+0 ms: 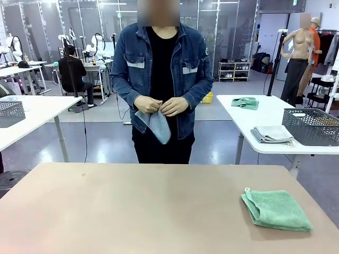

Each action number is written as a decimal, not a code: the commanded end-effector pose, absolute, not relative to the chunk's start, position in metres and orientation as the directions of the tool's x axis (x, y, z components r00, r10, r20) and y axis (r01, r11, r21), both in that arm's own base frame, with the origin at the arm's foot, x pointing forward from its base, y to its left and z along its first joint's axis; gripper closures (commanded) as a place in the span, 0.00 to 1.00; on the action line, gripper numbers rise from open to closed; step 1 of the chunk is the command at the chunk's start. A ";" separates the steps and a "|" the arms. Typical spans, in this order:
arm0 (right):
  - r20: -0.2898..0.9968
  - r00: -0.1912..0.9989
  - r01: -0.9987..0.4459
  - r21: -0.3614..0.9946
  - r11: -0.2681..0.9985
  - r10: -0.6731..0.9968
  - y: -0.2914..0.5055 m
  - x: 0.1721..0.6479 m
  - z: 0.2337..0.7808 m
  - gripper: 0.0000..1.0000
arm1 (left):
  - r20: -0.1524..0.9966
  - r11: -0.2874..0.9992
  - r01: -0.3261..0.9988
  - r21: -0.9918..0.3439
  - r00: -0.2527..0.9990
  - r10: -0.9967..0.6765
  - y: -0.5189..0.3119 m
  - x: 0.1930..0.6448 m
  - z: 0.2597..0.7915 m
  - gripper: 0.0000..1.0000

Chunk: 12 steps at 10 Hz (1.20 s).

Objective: Fold the towels and place them in the basket.
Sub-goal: When a person lays out a Towel with hook on the table, fold it in half twice.

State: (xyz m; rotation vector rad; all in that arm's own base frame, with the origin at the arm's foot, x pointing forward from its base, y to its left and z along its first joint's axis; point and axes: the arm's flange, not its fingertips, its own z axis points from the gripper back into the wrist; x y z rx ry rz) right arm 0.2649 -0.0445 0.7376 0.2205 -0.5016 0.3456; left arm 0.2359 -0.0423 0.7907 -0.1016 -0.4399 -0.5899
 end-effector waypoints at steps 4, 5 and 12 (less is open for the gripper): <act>0.519 0.811 -0.386 0.124 0.914 0.272 -0.044 0.255 0.741 0.18 | 0.436 0.825 0.563 0.036 0.734 -0.520 -0.042 0.236 0.792 0.00; 0.519 0.811 -0.386 0.124 0.914 0.272 -0.044 0.255 0.741 0.18 | 0.436 0.825 0.563 0.036 0.734 -0.520 -0.042 0.236 0.792 0.00; 0.519 0.811 -0.386 0.124 0.914 0.272 -0.044 0.255 0.741 0.18 | 0.436 0.825 0.563 0.036 0.734 -0.520 -0.042 0.236 0.792 0.00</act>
